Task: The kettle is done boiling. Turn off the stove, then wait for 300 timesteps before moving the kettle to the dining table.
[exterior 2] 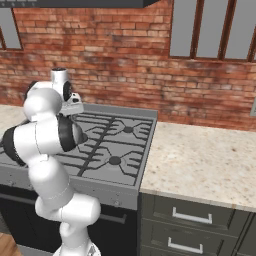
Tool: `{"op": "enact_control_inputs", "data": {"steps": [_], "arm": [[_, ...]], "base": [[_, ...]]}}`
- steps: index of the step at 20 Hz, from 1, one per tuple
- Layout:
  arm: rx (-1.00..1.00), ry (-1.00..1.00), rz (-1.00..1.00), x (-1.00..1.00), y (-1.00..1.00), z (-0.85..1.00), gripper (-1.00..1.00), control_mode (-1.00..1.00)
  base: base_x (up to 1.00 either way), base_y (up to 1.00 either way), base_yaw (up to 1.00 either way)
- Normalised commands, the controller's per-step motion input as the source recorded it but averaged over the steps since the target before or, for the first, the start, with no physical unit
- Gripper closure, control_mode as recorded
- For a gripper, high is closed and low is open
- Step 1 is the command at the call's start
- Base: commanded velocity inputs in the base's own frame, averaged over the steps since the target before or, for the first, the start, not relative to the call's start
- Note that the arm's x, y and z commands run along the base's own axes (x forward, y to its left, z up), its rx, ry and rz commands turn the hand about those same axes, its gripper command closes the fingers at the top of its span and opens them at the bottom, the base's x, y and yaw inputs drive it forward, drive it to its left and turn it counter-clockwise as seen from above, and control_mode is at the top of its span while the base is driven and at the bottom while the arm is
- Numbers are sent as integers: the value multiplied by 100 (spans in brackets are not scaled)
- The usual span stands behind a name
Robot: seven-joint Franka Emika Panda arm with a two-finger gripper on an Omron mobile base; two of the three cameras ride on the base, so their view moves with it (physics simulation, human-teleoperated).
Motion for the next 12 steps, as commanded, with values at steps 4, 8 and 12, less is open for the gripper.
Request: {"op": "enact_control_inputs", "data": {"steps": [4,8,12], "arm": [[-5,0,0,18,0,-6,-100,-100],[-2,0,0,21,0,-4,-100,-100],[-1,2,0,25,0,-6,-100,-100]], "base": [[0,0,0],[0,0,0],[0,0,0]]}}
